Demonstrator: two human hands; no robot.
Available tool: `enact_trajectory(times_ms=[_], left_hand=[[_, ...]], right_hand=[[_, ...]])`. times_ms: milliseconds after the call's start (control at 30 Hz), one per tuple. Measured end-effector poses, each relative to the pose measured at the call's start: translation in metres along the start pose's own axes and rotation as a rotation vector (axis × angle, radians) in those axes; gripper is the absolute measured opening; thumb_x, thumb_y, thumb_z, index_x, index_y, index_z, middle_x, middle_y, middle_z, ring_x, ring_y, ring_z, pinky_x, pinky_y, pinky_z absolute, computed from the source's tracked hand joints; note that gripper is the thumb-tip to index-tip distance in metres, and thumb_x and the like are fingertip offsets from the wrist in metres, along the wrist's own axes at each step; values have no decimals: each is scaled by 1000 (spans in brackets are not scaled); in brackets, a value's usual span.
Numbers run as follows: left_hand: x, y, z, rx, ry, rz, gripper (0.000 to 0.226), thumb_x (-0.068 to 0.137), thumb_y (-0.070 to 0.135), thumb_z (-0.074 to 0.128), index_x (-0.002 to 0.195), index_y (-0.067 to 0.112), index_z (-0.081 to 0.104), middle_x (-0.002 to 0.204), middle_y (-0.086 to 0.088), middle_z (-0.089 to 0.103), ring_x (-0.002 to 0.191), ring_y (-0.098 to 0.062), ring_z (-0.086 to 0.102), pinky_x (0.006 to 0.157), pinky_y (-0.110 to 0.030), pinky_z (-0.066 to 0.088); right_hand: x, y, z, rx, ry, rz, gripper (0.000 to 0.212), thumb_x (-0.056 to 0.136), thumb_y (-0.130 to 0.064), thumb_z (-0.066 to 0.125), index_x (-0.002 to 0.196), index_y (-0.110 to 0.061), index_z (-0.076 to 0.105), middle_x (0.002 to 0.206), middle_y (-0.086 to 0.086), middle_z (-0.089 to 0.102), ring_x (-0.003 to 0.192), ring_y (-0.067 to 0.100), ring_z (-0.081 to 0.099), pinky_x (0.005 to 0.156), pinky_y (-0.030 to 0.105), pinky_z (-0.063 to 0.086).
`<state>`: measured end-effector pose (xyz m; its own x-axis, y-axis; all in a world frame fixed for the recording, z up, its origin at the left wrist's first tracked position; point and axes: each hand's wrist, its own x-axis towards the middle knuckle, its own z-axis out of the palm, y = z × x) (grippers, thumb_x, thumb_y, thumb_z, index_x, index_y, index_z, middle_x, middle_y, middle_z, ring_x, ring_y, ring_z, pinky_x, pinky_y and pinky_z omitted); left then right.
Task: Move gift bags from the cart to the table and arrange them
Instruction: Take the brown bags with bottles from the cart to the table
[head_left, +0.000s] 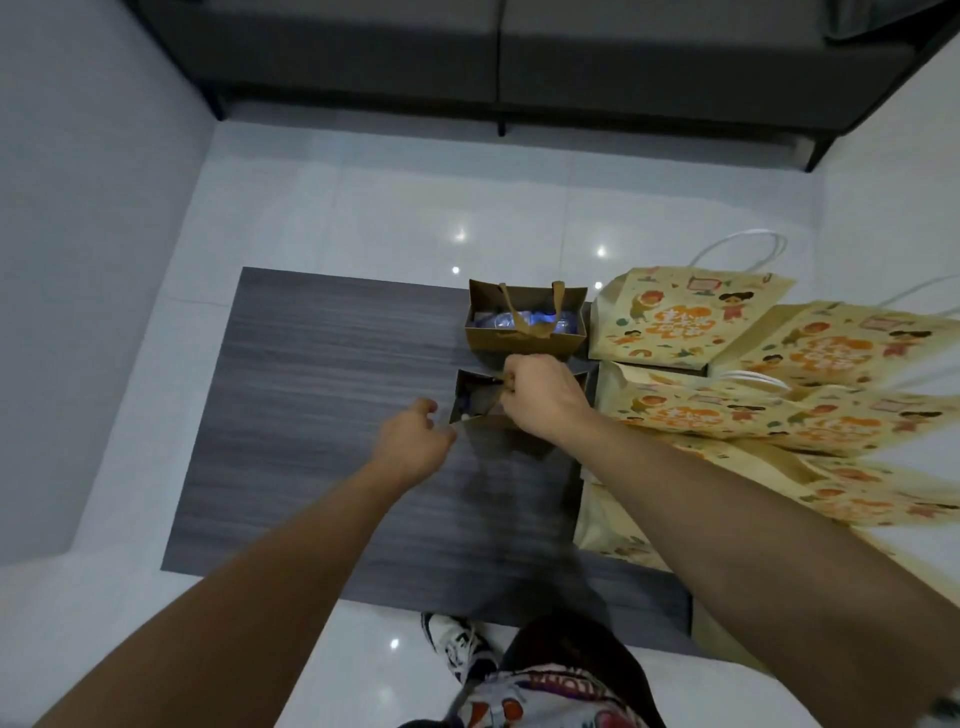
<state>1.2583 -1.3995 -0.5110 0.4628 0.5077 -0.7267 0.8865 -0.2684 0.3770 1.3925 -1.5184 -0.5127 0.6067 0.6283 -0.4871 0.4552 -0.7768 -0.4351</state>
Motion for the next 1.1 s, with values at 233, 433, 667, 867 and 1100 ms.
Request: enact_trajectory(times_ms=[233,433,667,867,1100], left_hand=[[5,-3,10,-42,-32,-16,52,100,32,60,147,20,44,144,-10,52,125,-26,56,102,-40,51],[-1,-6,6,-11,-3,-20,52,100,31,59,148,19,44,145,-10,52,123,-26,56,102,-42,51],[-23,-19,-18,-24,204,34,52,99,29,59,147,15,47,114,2,63,87,-8,57,83,-29,44],[-58,-60,-36,-24,364,24,51,98,30,59,145,12,49,140,-15,53,127,-30,51,100,-31,39],[-156,-148,-51,-102,556,-128,51,97,29,59,145,13,49,146,-14,48,131,-30,48,104,-33,38]], right_hand=[[20,13,12,12,-11,125,13,90,-24,68,102,-22,63,96,2,65,93,24,64,84,46,57],[14,14,11,-71,104,60,33,91,-31,67,121,-19,60,114,5,63,109,27,58,96,43,49],[-10,-18,10,-85,71,-156,62,92,-28,67,148,-22,43,140,5,52,130,27,45,110,43,38],[-26,-67,30,-218,-41,-333,64,92,-33,61,152,-25,39,143,5,50,130,29,42,108,41,36],[-85,-160,66,-311,-172,-611,68,94,-39,61,154,-23,34,147,8,44,133,32,39,109,42,34]])
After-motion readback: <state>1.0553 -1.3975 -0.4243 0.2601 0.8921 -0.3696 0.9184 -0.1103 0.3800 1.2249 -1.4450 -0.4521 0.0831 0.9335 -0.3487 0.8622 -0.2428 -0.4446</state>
